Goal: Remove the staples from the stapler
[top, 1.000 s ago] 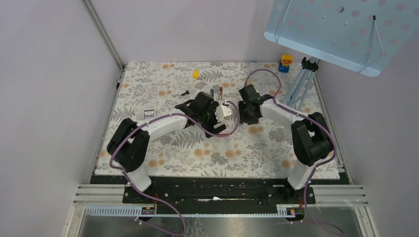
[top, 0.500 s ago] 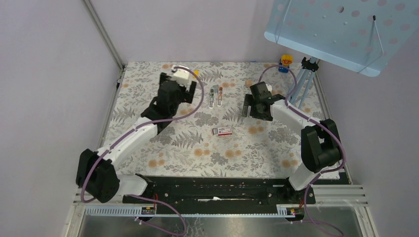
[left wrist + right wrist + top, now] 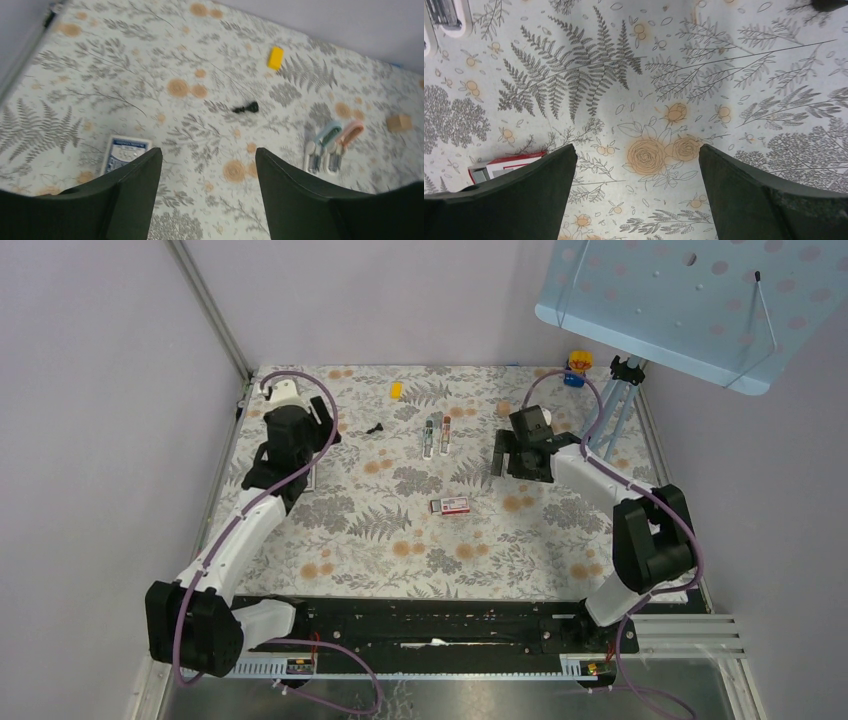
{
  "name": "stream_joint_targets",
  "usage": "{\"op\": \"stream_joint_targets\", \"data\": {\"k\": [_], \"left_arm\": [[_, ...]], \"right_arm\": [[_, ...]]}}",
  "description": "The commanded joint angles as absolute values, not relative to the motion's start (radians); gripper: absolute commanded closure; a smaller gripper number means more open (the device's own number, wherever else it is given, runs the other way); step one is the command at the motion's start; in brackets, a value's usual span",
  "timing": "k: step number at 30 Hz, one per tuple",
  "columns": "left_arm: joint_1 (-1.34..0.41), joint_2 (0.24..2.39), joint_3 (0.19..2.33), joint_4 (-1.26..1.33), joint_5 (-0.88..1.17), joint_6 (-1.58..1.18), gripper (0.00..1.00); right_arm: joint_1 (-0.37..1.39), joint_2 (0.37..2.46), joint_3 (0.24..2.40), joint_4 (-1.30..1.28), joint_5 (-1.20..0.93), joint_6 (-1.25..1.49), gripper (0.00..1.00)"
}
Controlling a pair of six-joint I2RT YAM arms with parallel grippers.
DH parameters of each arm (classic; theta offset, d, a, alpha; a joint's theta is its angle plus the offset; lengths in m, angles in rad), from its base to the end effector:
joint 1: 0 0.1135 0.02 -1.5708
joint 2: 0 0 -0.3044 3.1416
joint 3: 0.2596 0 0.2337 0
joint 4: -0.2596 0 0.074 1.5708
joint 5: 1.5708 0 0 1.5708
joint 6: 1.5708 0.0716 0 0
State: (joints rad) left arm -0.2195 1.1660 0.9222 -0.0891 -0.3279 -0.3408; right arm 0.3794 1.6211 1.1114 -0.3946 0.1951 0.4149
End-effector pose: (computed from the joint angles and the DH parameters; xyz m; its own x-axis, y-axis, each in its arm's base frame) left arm 0.2664 -0.0358 0.3507 -0.2702 -0.2639 -0.9259 -0.1923 0.9571 -0.2167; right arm 0.3311 0.1171 0.2463 -0.7697 0.1188 -0.6272 0.0637 0.9919 0.1098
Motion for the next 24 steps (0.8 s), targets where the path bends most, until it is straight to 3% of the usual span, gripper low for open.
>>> {"op": "stream_joint_targets", "data": {"k": [1,6,12,20,24], "left_arm": [[-0.222,1.177,0.911,-0.143,-0.104,-0.476,0.36],[-0.263,1.242,0.824,-0.112,-0.005,-0.600,0.71],[-0.450,1.381,0.806,-0.086,-0.011,-0.681,1.00],[-0.570,1.540,0.808,-0.025,-0.008,-0.727,1.00],[-0.600,1.597,0.817,-0.009,-0.005,-0.739,1.00]], "right_arm": [[0.375,1.653,1.138,-0.413,0.064,0.385,0.02],[0.377,1.681,1.122,-0.390,-0.058,0.436,0.17],[0.384,1.717,1.104,-0.385,-0.065,0.450,0.35],[0.431,1.760,1.108,-0.402,-0.058,0.417,0.70],[0.481,1.797,1.123,-0.407,-0.058,0.404,0.96]]}}
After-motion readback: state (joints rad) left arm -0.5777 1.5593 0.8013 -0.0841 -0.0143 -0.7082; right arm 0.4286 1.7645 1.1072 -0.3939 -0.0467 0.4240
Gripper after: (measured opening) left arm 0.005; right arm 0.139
